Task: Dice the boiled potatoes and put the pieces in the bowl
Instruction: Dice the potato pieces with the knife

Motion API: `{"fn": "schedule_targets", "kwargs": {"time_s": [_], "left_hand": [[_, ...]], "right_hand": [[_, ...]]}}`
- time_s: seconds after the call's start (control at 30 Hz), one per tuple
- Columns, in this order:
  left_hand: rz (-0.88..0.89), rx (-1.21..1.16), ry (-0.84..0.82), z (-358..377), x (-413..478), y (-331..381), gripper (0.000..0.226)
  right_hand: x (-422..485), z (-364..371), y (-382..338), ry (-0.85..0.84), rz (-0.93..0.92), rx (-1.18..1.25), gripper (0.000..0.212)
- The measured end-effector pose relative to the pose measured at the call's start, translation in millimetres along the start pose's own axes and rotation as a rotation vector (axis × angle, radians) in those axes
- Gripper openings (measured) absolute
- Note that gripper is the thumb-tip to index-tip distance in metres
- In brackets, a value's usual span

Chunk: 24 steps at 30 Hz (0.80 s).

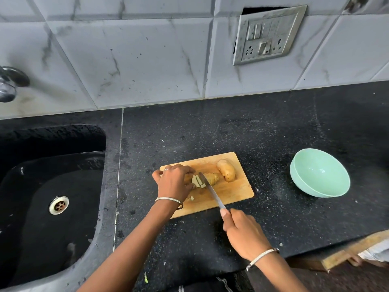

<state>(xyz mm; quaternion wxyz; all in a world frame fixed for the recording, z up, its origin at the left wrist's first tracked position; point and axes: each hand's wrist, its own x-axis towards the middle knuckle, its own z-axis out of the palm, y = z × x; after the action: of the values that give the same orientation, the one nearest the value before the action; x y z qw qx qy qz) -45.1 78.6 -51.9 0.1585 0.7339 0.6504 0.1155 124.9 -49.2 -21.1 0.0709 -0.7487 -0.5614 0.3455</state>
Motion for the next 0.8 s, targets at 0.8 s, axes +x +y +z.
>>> {"fn": "schedule_targets", "kwargs": {"time_s": [0.8], "left_hand": [[-0.089, -0.005, 0.021, -3.0, -1.0, -4.8, 0.025]], "right_hand": [[3.2, 35.1, -7.4, 0.055, -0.054, -0.029, 0.039]]}}
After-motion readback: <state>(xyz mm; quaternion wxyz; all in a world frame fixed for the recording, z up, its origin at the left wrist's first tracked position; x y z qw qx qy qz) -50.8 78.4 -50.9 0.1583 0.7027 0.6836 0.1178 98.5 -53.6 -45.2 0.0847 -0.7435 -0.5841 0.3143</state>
